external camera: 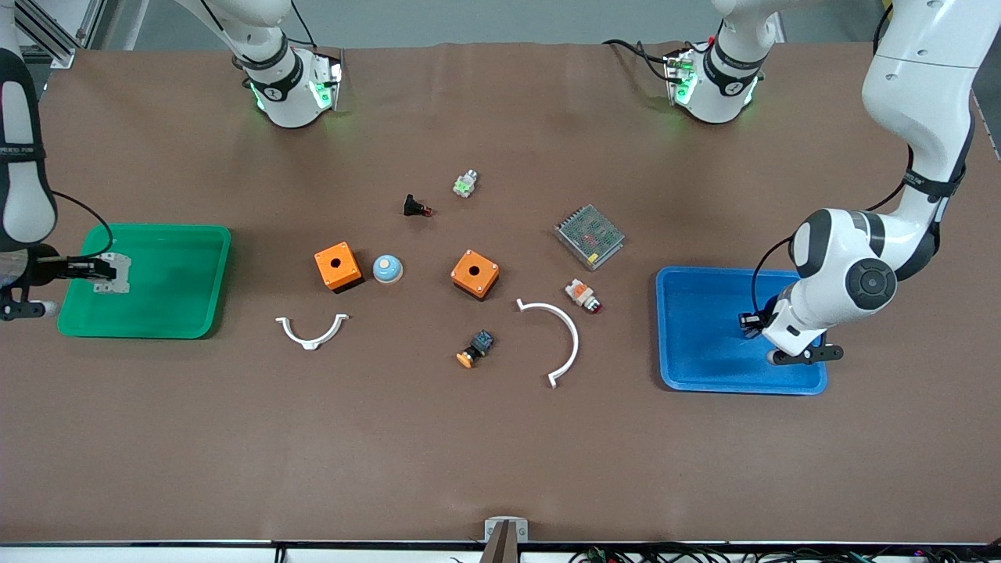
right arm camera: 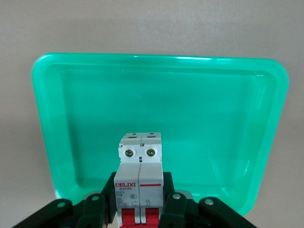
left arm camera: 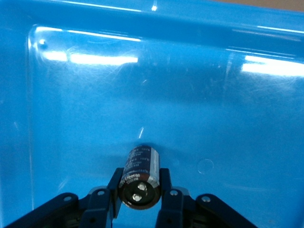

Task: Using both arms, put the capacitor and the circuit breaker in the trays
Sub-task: 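Lower the capacitor into the blue tray while the right gripper lowers the breaker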

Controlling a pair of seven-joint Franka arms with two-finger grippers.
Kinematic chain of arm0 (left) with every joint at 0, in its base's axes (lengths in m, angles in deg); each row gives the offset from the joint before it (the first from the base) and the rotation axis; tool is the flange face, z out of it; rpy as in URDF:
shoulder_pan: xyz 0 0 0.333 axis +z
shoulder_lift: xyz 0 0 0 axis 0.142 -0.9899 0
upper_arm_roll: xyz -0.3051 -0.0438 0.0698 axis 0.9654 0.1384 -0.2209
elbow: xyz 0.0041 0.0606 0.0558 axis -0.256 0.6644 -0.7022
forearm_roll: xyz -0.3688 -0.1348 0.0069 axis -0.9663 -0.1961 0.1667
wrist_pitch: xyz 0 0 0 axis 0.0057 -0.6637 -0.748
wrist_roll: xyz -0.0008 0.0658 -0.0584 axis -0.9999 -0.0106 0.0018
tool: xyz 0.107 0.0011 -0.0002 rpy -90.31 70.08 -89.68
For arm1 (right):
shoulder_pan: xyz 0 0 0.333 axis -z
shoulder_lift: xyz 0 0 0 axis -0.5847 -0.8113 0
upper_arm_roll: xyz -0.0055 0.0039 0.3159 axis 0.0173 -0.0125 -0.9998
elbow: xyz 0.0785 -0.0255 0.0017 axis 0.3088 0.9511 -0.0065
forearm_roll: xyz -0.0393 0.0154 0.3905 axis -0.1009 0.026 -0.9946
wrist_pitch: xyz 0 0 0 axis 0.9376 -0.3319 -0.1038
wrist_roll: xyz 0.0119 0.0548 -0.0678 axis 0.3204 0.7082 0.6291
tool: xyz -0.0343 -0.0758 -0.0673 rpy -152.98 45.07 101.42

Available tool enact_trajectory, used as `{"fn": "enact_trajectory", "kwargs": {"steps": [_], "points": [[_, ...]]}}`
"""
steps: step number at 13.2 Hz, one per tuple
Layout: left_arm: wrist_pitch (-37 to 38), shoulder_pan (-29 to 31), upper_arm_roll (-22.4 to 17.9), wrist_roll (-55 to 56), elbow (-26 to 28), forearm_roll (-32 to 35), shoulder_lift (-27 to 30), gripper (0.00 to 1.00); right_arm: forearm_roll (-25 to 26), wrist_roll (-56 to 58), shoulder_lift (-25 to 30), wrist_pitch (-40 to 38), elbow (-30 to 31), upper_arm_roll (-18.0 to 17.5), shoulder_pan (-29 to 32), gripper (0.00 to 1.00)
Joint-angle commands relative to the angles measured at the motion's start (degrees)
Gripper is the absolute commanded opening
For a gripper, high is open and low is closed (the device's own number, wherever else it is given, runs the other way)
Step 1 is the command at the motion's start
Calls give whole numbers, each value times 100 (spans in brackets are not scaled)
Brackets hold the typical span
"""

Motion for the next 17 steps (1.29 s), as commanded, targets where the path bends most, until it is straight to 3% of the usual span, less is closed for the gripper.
{"fn": "enact_trajectory", "kwargs": {"steps": [1,3,4,5,7,12,13,14,15,17], "points": [[-110,71,80,-81,18,106,-1,12,105,38,262,873,834,-129,209,14],[-110,62,89,-81,0,106,-1,18,105,38,209,1366,1099,-137,323,15],[-110,70,89,-81,0,106,-9,51,105,38,200,1534,1152,-129,350,15],[-119,79,89,-81,0,106,-1,74,105,38,191,1640,1187,-137,385,15],[-110,79,97,-81,0,106,87,100,88,3,130,1973,1302,-129,412,16],[152,44,115,-72,-254,106,621,100,44,-24,7,2150,1355,-138,482,23],[327,53,115,-90,-368,106,824,100,44,-24,7,2151,1363,-138,482,40],[503,53,124,-125,-473,98,1078,100,44,-24,15,2133,1363,-138,482,81],[670,27,124,-125,-614,71,1289,100,44,-24,41,2072,1355,-138,482,100],[1187,53,316,-117,-1000,-7,1632,100,44,-15,173,1801,1294,-146,465,100]]}}
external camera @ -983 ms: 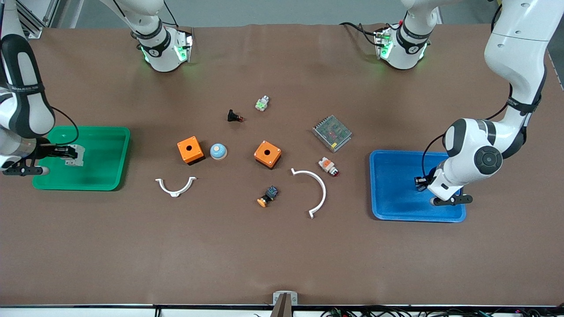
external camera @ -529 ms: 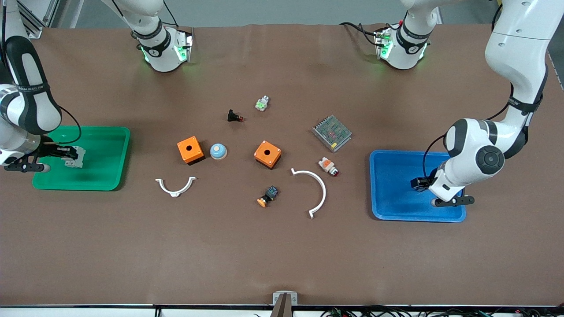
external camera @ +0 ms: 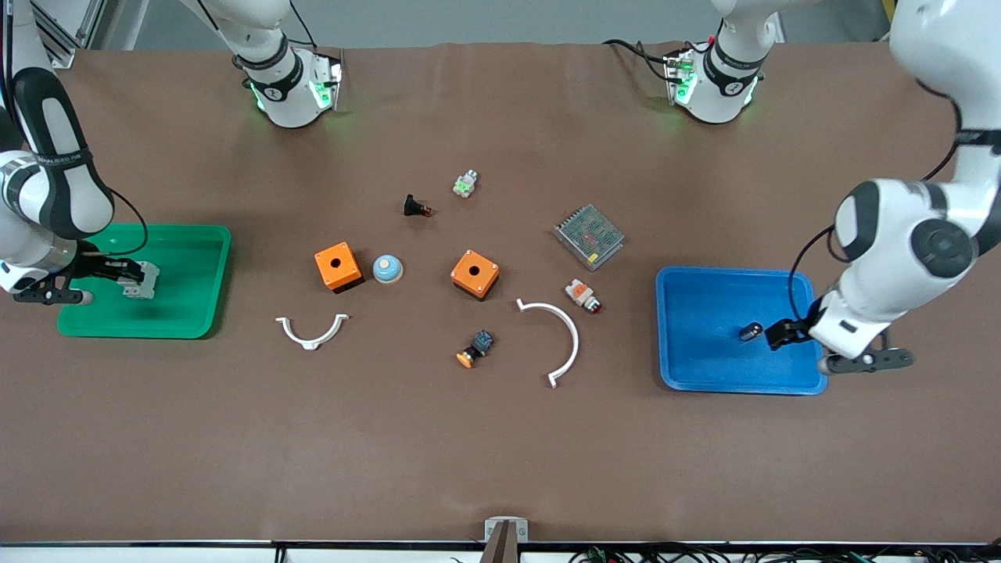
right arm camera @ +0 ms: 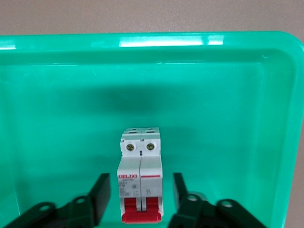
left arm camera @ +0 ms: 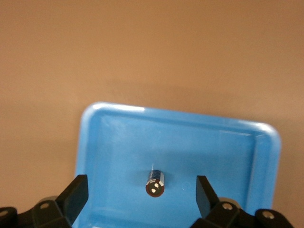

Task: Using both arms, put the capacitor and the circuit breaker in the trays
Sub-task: 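Open both grippers and lift them away from the trays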

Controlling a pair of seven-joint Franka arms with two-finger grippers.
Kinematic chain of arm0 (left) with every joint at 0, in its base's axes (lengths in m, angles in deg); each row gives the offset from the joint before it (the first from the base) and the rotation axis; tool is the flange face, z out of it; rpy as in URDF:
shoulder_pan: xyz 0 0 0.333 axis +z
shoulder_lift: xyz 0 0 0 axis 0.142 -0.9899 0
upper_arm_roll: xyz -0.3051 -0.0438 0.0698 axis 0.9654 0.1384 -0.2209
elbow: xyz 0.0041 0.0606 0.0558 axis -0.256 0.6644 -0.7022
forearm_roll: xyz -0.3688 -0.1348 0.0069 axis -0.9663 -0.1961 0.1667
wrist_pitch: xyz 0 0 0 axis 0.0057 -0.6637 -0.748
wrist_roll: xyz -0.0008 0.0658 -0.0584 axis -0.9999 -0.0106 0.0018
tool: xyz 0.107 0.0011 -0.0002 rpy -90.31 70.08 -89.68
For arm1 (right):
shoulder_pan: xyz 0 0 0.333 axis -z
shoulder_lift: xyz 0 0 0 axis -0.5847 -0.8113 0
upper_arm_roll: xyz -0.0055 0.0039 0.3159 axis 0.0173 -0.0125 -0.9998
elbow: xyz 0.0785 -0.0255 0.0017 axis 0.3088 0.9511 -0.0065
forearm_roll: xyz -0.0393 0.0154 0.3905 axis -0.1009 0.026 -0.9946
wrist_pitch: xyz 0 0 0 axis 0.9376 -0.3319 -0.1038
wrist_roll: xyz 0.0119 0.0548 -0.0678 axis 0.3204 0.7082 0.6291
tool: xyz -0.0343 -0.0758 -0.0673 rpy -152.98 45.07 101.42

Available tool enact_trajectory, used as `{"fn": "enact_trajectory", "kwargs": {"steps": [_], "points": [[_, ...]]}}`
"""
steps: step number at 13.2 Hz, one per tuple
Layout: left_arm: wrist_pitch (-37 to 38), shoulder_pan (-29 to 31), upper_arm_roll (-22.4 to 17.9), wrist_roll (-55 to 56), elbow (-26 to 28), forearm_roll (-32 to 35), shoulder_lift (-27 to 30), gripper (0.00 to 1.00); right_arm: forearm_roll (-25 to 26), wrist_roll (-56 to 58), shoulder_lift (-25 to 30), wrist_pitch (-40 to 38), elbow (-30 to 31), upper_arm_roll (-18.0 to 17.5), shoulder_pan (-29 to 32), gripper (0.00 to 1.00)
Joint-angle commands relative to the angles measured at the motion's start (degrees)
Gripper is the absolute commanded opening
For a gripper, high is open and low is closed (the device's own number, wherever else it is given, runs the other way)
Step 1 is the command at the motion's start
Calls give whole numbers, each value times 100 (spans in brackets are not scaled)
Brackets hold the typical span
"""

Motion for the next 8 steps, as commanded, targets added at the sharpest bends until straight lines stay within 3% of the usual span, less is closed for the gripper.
{"fn": "enact_trajectory", "kwargs": {"steps": [1,3,5,8], "points": [[899,55,268,-91,-453,-157,625,100,36,-27,437,-550,-71,-146,106,100],[1384,63,278,-100,-779,-499,810,100,36,-245,920,-1436,-378,-181,-68,100],[1954,63,269,-82,-990,-676,1135,100,45,-1234,1508,-2228,-615,-172,-620,100],[3368,46,278,-239,-1553,-677,1460,100,37,-1644,2151,-3030,-810,-190,-1289,100]]}}
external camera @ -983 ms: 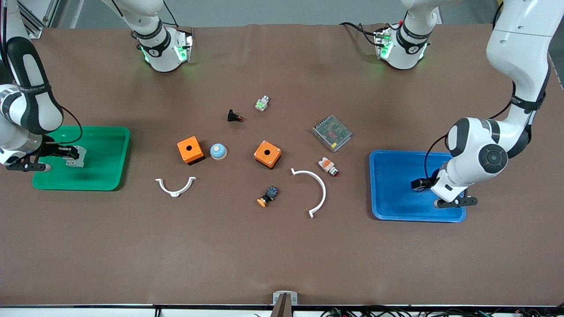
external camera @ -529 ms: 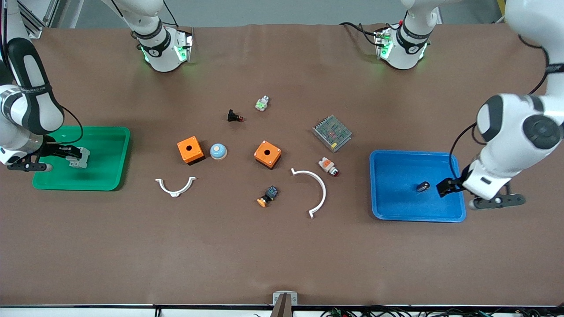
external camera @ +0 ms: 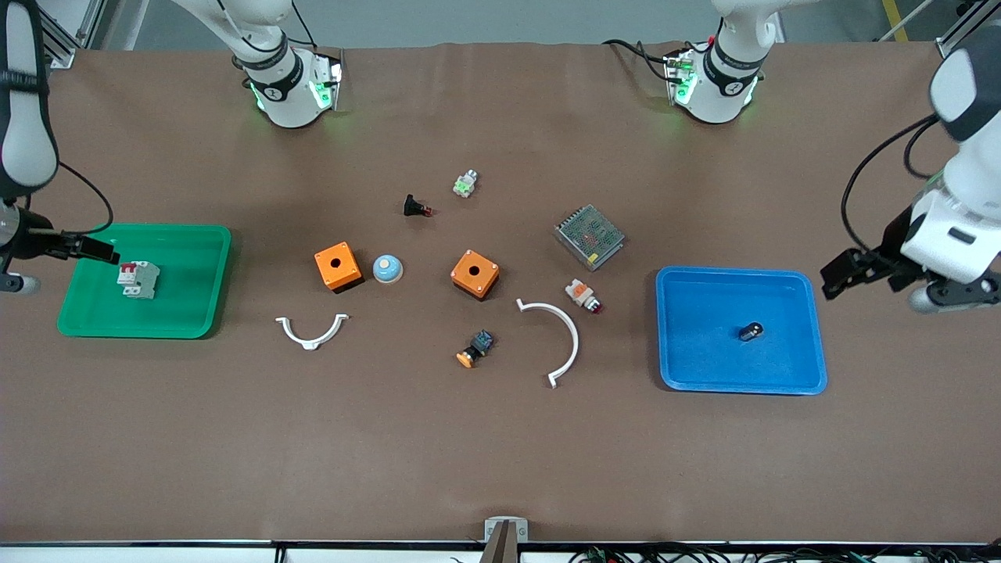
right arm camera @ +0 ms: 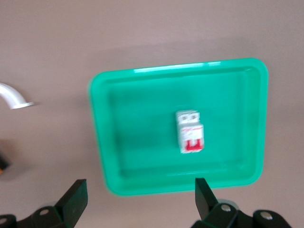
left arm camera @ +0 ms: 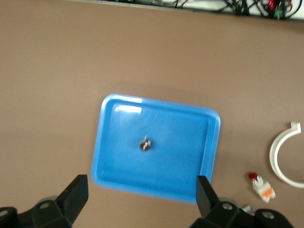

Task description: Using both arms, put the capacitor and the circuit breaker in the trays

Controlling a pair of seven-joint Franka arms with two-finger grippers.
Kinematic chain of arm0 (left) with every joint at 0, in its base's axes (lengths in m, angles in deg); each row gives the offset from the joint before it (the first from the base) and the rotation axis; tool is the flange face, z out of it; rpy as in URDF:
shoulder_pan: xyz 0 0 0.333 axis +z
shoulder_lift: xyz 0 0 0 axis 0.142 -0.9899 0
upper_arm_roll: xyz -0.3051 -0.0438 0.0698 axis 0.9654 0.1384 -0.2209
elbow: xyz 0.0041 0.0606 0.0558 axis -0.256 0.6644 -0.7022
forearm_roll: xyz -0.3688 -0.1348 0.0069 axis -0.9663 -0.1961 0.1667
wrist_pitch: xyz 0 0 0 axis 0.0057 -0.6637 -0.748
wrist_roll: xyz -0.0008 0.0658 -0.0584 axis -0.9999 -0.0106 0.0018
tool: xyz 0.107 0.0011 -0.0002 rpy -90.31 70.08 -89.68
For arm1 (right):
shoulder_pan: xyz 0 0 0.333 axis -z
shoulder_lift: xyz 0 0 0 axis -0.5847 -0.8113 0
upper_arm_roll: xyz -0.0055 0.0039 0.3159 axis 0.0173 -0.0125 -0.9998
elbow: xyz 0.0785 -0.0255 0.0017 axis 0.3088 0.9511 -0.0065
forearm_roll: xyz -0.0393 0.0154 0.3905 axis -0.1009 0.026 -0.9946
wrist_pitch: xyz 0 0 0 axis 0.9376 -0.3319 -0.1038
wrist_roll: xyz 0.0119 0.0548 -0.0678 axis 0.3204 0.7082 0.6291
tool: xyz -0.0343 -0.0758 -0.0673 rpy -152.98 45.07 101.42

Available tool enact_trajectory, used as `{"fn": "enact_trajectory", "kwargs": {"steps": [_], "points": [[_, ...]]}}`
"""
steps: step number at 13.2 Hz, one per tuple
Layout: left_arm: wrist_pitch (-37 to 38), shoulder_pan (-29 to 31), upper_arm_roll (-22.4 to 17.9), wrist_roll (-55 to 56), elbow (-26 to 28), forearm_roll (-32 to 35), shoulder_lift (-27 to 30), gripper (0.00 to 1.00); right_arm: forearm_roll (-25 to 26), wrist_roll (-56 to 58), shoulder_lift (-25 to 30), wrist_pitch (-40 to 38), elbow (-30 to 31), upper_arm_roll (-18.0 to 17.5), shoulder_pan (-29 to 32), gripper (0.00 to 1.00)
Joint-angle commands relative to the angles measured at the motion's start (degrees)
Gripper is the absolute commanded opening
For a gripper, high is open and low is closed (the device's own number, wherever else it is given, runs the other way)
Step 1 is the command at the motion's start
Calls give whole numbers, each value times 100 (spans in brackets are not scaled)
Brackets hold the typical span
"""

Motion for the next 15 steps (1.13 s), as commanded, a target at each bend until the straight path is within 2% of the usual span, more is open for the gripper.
{"fn": "enact_trajectory", "kwargs": {"steps": [1,4,6,8,9,13,15], "points": [[958,55,38,-243,-314,-104,375,100,21,-348,501,-320,67,25,-529,100],[1346,47,47,-357,-314,-173,658,100,-75,-927,661,-802,-257,-1,-996,100],[1426,-241,-102,-540,-175,-314,894,100,-102,-1200,634,-1172,-696,8,-1277,100],[1444,-1285,-1161,-550,142,-350,1080,100,-102,-1447,626,-1331,-1022,8,-1453,100],[1514,-1333,-1236,-577,152,-446,1097,100,-111,-1465,608,-1410,-1162,8,-1489,100],[1629,-1272,-1079,-332,283,-595,1256,100,-119,-1412,538,-1525,-1900,25,-1489,100],[1638,-1149,-807,125,432,-675,1300,100,-119,-1421,520,-1507,-2042,34,-1489,100]]}}
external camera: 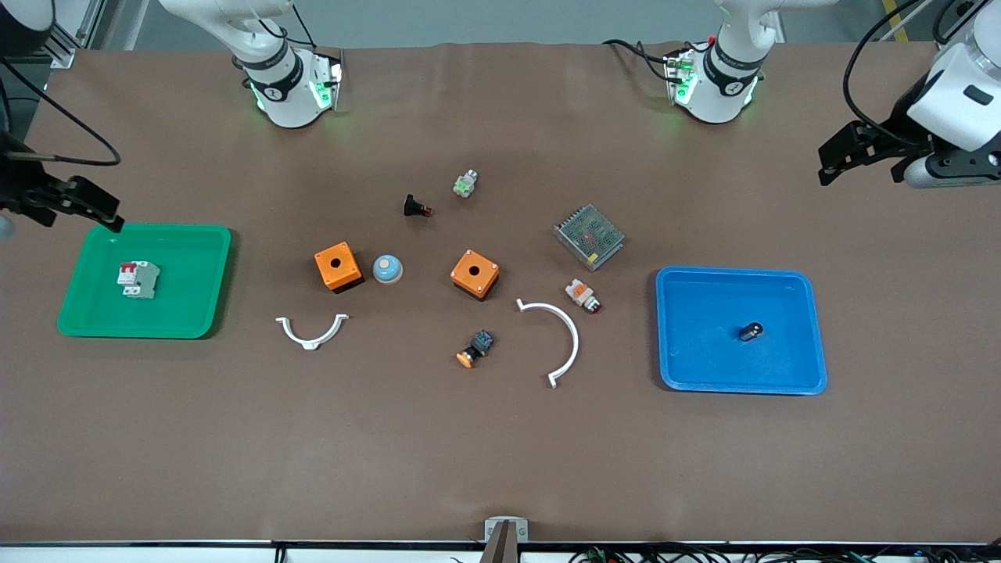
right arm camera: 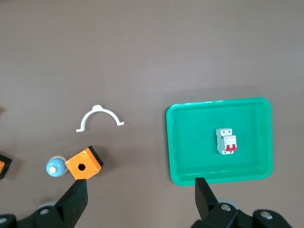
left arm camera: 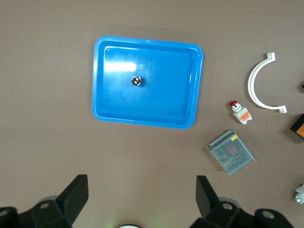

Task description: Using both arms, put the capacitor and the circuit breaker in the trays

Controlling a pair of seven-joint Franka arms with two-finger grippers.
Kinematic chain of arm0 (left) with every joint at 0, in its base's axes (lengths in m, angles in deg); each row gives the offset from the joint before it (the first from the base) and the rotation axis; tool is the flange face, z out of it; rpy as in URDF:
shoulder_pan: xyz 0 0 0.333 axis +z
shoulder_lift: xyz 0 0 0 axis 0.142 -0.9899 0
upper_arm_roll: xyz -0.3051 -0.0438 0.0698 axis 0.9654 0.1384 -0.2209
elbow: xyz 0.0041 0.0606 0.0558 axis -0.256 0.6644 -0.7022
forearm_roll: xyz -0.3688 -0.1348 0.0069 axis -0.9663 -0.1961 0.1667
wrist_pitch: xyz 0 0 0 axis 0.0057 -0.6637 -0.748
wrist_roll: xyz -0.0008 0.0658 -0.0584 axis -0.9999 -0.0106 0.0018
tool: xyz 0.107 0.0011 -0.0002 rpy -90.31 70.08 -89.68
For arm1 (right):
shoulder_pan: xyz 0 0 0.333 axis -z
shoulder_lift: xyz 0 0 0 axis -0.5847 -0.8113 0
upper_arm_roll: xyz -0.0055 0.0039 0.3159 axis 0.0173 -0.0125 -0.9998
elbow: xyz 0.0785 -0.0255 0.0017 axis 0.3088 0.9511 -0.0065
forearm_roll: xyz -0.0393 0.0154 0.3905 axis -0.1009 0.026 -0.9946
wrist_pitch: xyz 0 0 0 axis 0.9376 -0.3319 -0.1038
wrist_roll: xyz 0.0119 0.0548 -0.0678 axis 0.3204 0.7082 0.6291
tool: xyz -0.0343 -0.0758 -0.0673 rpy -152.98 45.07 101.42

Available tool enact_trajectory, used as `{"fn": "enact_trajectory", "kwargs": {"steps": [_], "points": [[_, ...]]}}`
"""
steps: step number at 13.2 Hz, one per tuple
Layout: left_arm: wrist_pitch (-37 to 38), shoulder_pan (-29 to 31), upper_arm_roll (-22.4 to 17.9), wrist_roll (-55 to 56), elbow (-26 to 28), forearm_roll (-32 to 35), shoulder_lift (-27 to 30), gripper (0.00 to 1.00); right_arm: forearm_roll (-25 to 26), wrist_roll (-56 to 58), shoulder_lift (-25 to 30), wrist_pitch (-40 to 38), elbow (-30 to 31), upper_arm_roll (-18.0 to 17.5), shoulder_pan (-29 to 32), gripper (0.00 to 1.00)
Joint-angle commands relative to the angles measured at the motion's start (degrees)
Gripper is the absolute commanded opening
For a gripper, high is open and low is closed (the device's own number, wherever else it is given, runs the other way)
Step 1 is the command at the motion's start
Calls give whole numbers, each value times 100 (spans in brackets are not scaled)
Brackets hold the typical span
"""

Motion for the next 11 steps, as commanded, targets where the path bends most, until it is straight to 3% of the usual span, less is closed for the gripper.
{"fn": "enact_trajectory", "kwargs": {"steps": [1,7,11], "points": [[37,125,201,243,267,-122,228,100,-82,-74,-115,-99,-285,40,-22,100],[125,125,-105,-740,275,-43,404,100,-108,-101,-185,-38,-444,49,4,100],[125,80,-150,-724,179,27,440,100,-99,-92,-194,-20,-575,49,-4,100]]}}
